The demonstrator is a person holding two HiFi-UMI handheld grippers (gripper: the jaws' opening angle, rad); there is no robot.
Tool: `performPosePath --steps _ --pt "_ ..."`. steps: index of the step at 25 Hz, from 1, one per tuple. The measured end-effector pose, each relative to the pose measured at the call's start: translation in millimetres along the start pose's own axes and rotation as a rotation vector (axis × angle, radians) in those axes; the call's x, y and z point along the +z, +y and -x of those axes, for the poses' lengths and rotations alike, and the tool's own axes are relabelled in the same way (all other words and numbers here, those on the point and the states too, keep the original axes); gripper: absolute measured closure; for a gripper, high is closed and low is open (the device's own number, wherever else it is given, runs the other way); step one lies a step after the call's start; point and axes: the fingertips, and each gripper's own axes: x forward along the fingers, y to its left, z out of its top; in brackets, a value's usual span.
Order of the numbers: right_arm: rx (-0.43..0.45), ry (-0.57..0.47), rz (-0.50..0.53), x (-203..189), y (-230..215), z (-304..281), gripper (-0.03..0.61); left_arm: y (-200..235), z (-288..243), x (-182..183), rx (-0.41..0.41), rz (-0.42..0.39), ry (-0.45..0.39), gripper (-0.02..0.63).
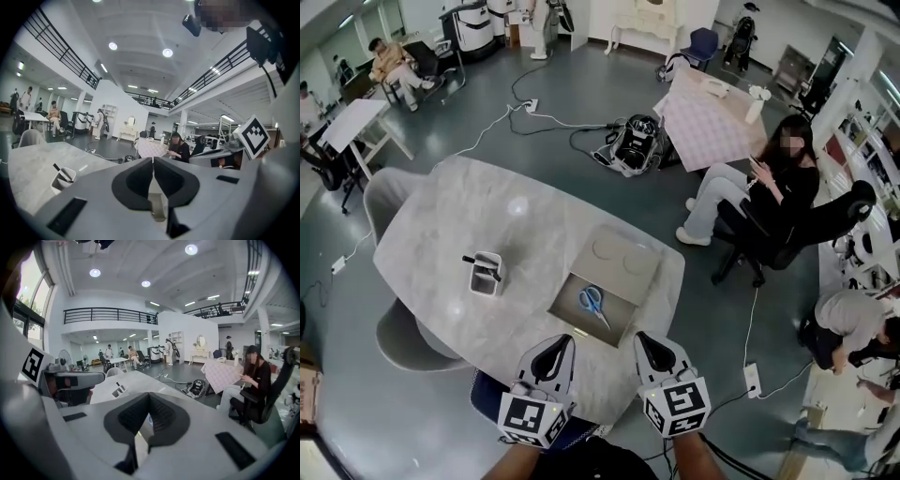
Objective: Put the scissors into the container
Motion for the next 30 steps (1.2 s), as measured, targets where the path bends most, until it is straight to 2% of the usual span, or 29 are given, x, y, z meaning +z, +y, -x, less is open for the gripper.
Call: performPosePath --steps 8,20,30 --pt "-0.032 -0.216 -0.022 41 14 62 0.581 -32 39 41 -0.002 -0.050 -0.100 0.591" --pt "-0.123 -0.366 -0.006 65 34 129 0.581 -68 83 67 -0.004 -0.122 -0.178 0.591" --pt "-0.128 -0.440 0.009 66 43 155 0.581 -83 107 67 0.022 -0.137 -0.222 0.591"
